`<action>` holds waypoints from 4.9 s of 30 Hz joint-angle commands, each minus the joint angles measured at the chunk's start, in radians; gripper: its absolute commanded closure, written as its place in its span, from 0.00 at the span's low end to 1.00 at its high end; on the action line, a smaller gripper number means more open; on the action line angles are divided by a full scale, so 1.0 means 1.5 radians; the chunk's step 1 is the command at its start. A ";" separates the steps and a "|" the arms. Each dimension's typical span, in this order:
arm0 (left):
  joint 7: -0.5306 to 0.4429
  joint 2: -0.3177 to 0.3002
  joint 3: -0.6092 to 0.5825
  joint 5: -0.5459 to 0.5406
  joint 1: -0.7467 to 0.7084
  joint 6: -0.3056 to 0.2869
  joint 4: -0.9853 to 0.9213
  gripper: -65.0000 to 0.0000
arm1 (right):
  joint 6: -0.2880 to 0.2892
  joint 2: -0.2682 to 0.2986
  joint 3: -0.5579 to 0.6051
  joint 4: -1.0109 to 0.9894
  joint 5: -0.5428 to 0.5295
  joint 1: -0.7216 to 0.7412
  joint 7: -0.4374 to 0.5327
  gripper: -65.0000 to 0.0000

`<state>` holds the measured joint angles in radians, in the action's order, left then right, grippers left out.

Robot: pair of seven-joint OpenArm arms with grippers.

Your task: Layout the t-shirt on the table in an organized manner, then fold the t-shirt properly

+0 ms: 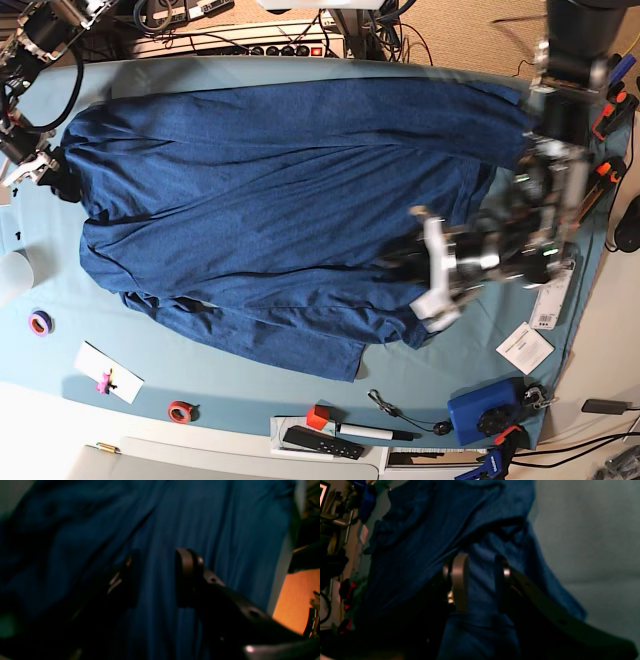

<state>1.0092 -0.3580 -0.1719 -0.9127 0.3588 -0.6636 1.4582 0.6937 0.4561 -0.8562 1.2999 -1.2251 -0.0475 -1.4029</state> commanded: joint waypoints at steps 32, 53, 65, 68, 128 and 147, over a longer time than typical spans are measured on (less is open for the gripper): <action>-0.172 0.293 -0.256 0.304 0.147 0.115 -0.230 0.69 | 0.003 -0.020 -0.102 0.010 0.048 -0.079 0.062 0.58; -0.165 0.288 -0.256 0.304 0.147 0.111 -0.230 0.69 | -0.021 -0.021 -0.100 -0.094 0.171 -0.046 0.155 0.55; -0.165 0.288 -0.256 0.304 0.147 0.111 -0.230 0.69 | 0.003 -0.016 -0.101 -0.134 0.136 -0.017 0.087 1.00; -0.165 0.288 -0.256 0.304 0.147 0.111 -0.230 0.69 | 0.003 -0.016 -0.103 -0.134 0.111 -0.023 0.074 1.00; -0.159 0.281 -0.256 0.304 0.147 0.111 -0.230 0.69 | 0.000 0.071 0.164 -0.134 0.301 0.235 0.238 0.62; -0.151 0.281 -0.256 0.304 0.147 0.112 -0.230 0.69 | -0.130 -0.012 0.383 -0.135 0.637 0.276 0.447 1.00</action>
<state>0.7948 0.0525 -0.5610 -0.4412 0.5461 -0.4931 1.0966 0.4973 0.4202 -0.2764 1.0798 -0.2584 0.3378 -0.7586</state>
